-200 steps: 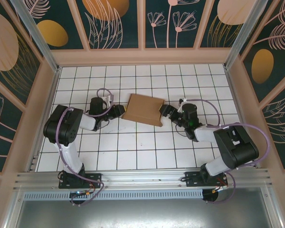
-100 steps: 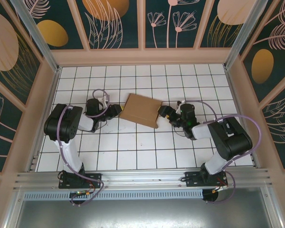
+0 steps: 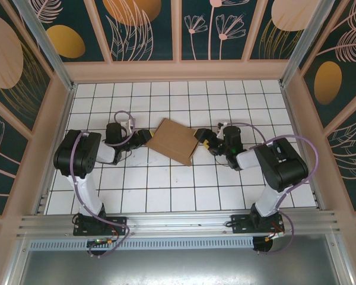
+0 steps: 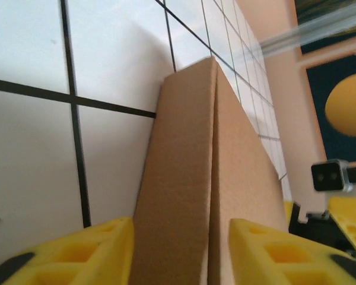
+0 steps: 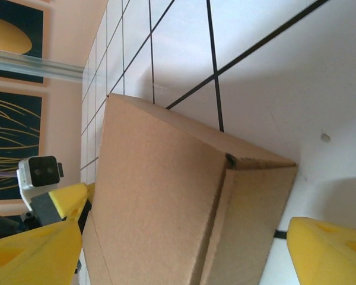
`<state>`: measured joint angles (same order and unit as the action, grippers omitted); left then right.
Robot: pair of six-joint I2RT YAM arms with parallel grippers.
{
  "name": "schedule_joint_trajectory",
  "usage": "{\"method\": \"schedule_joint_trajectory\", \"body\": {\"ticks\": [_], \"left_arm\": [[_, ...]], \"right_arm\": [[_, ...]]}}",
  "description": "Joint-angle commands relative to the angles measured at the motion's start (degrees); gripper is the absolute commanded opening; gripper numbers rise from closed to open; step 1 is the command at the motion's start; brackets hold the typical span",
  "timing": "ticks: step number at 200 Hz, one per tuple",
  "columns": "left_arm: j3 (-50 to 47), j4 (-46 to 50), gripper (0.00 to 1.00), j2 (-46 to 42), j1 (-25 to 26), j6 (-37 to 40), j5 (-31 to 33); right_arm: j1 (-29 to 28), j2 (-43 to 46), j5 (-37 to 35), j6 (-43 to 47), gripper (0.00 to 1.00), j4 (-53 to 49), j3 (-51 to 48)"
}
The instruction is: Fold the paper box
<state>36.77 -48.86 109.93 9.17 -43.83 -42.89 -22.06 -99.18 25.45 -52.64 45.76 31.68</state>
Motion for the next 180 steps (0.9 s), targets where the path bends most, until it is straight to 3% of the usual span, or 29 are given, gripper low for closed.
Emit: {"method": "schedule_joint_trajectory", "body": {"ticks": [1,60,94,130,151,180], "left_arm": [[0.95,10.66,0.53,-2.64,0.19,7.1,-0.73],[-2.78,3.59,0.58,-2.78,6.42,1.51,-3.82],[-8.3,-1.17,0.56,-8.35,8.7,-3.51,0.74],[-6.65,11.06,0.6,-15.78,8.71,2.79,10.92],[-2.77,15.41,0.64,-14.12,8.63,4.94,13.25],[2.28,17.55,0.62,-9.27,8.64,5.55,14.63]], "right_arm": [[0.52,-2.66,1.1,2.32,0.85,-3.34,4.88],[2.94,-9.73,4.06,5.4,0.81,-8.81,15.7],[4.84,-10.72,3.74,9.68,0.85,-14.56,20.08],[5.19,-5.43,-3.0,12.26,0.87,-17.83,16.46],[5.24,-2.83,-3.95,12.23,0.87,-17.56,13.69],[5.21,-1.09,-1.46,11.26,0.87,-15.67,10.48]]}}
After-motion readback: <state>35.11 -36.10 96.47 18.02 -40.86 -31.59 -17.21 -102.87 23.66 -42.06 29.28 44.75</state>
